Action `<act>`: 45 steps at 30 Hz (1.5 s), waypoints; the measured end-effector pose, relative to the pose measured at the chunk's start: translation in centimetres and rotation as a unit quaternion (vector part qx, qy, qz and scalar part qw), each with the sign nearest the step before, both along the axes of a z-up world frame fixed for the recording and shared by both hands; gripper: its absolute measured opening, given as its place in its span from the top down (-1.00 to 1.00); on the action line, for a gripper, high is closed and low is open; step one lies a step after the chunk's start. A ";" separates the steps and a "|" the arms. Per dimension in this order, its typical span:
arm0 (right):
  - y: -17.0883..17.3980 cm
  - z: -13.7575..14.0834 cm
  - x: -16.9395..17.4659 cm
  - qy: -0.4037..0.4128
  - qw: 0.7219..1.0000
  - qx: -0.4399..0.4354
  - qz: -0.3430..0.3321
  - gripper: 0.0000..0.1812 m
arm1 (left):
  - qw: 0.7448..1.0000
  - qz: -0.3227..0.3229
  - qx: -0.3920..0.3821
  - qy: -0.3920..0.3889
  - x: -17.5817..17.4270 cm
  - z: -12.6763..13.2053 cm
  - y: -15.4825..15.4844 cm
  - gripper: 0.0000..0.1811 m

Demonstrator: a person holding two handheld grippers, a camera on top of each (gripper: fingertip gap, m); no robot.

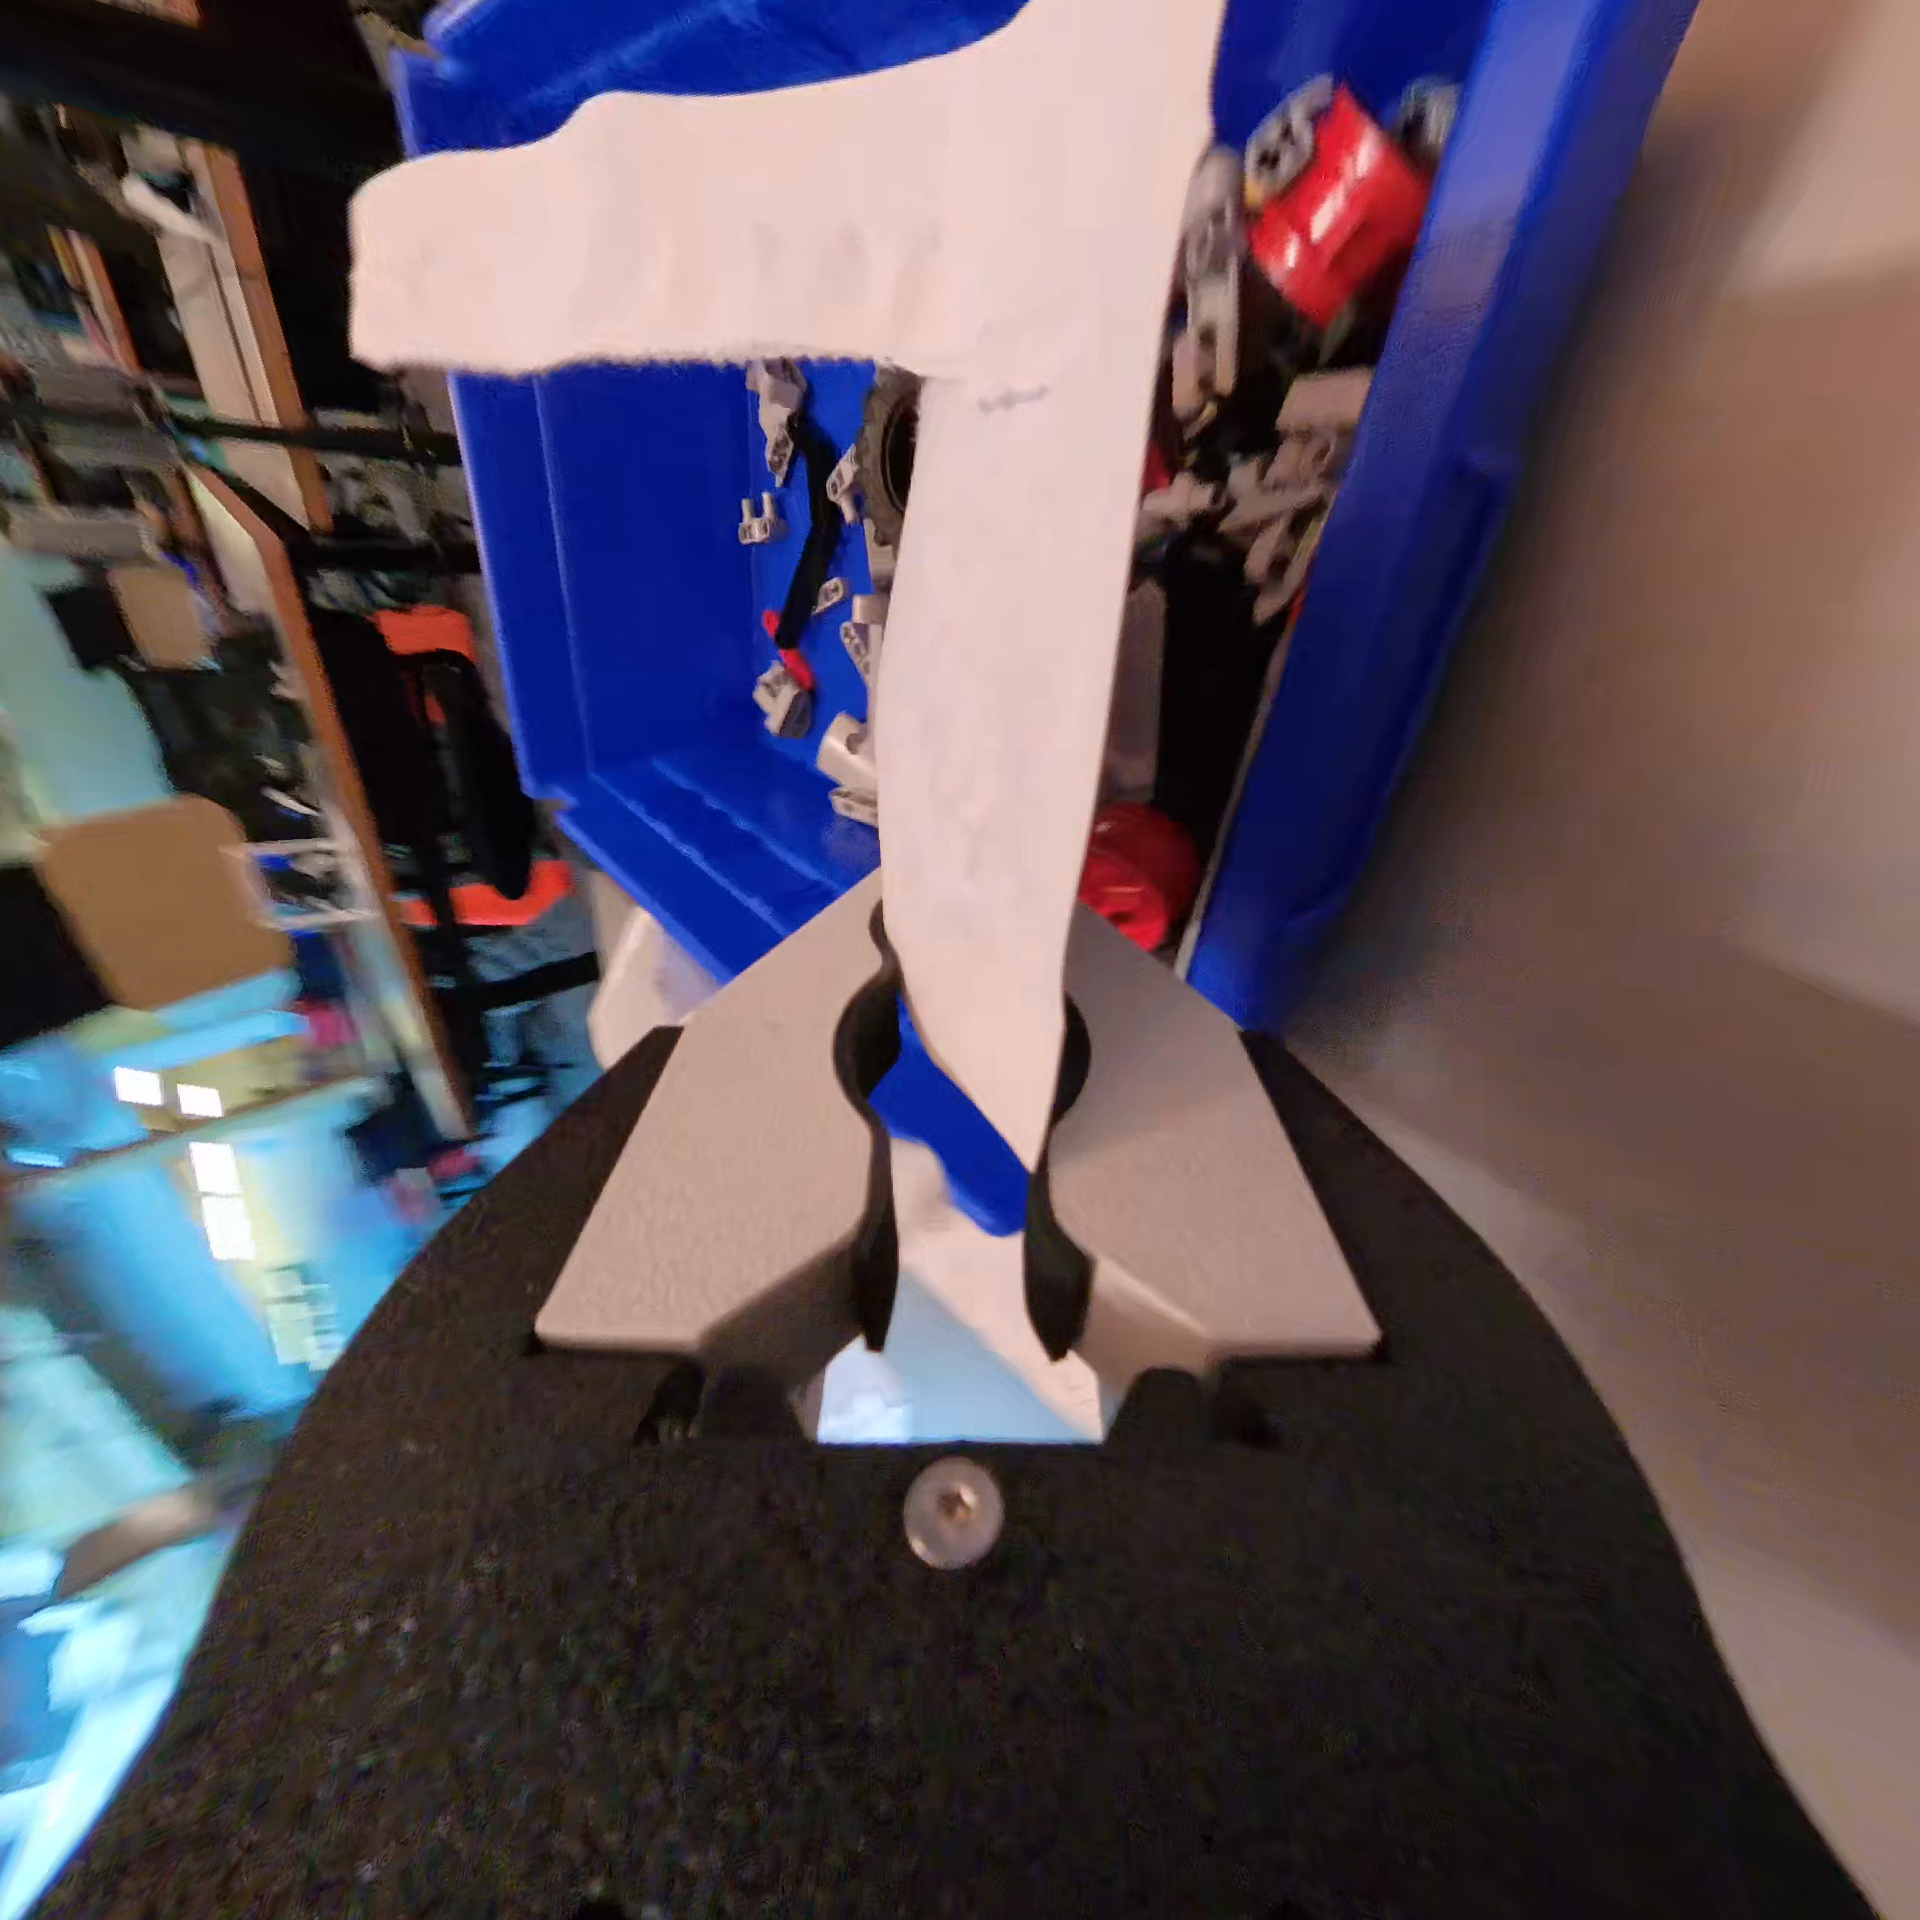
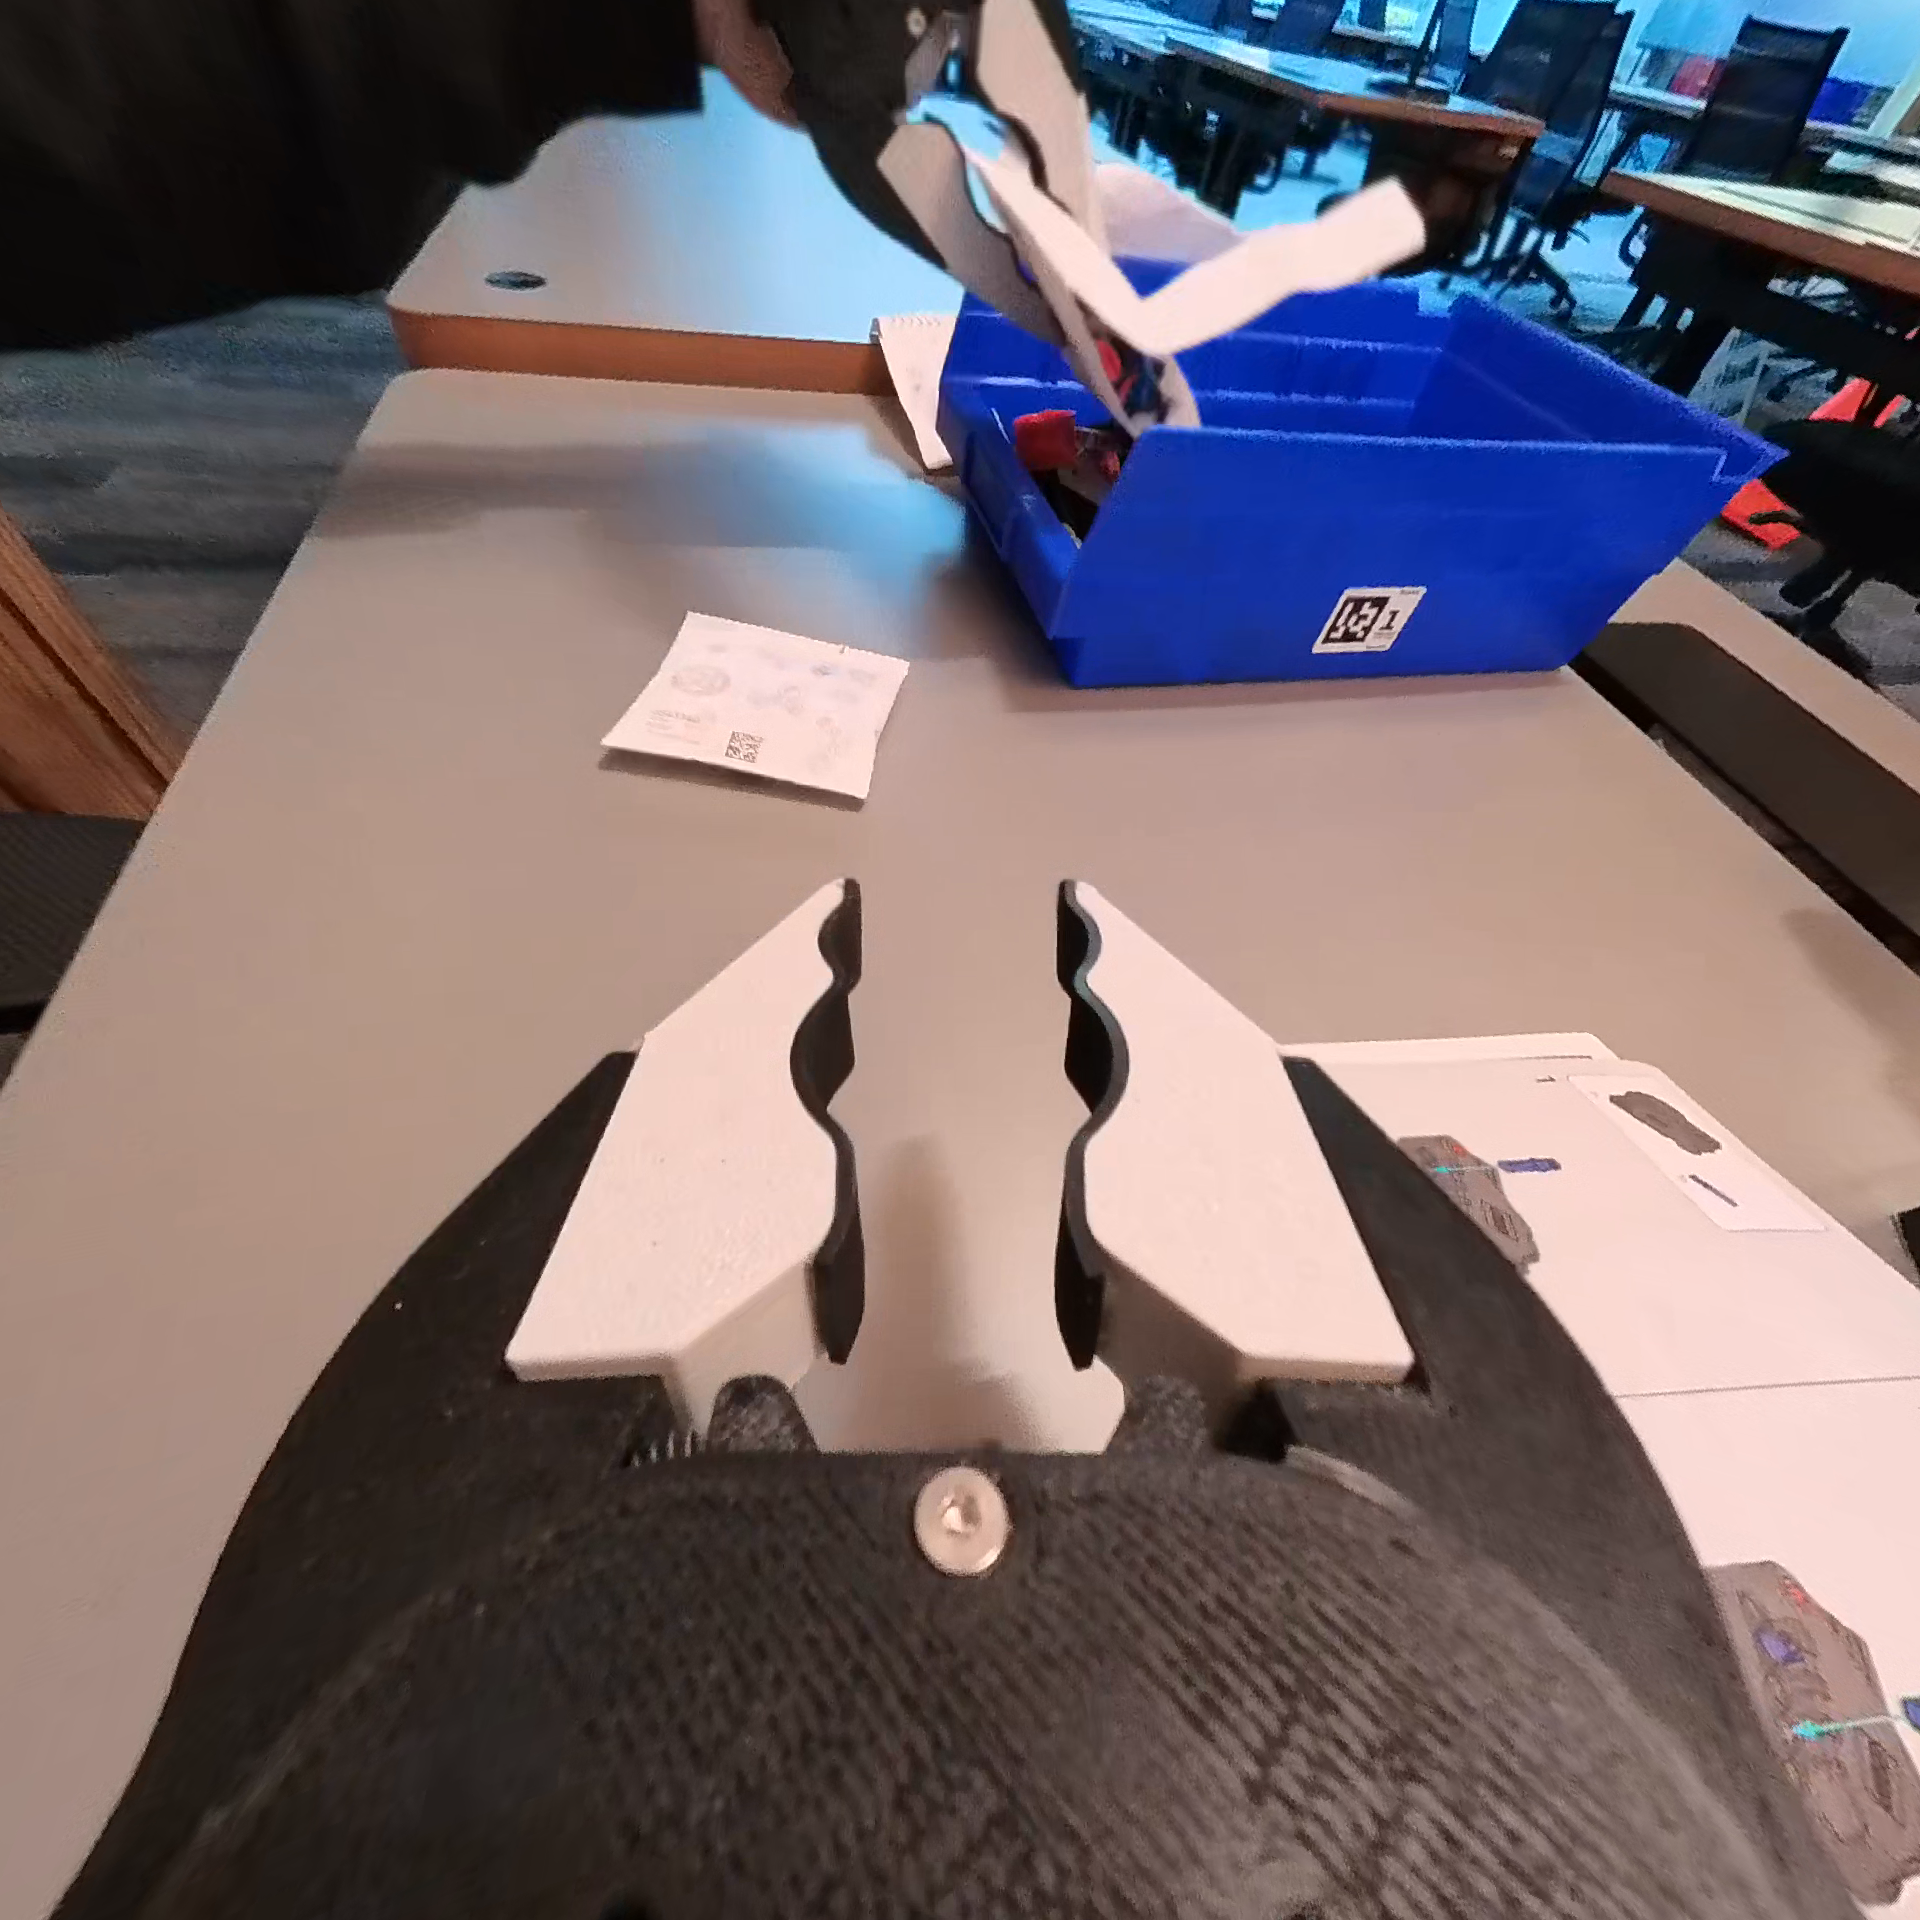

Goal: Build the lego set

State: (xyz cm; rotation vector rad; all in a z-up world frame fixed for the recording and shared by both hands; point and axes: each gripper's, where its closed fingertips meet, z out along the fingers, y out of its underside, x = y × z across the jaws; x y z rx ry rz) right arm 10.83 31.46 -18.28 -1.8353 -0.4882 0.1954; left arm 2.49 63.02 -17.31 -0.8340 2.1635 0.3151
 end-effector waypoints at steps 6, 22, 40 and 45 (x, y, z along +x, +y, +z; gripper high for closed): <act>0.1 -0.5 0.7 0.003 1.000 -0.009 -0.010 0.61 | 0.978 -0.099 0.161 0.089 3.2 0.3 0.6 0.84; 0.1 -0.9 1.8 0.008 1.000 -0.023 -0.020 0.60 | 0.922 -0.176 0.305 0.157 3.0 3.5 3.7 0.83; -0.3 -0.6 2.0 -0.004 1.000 -0.022 -0.020 0.59 | 0.892 -0.171 0.364 0.206 2.1 7.8 4.4 0.83; -0.6 0.1 2.3 -0.001 1.000 -0.009 -0.025 0.58 | 0.949 -0.109 0.272 0.119 2.0 8.7 4.0 0.83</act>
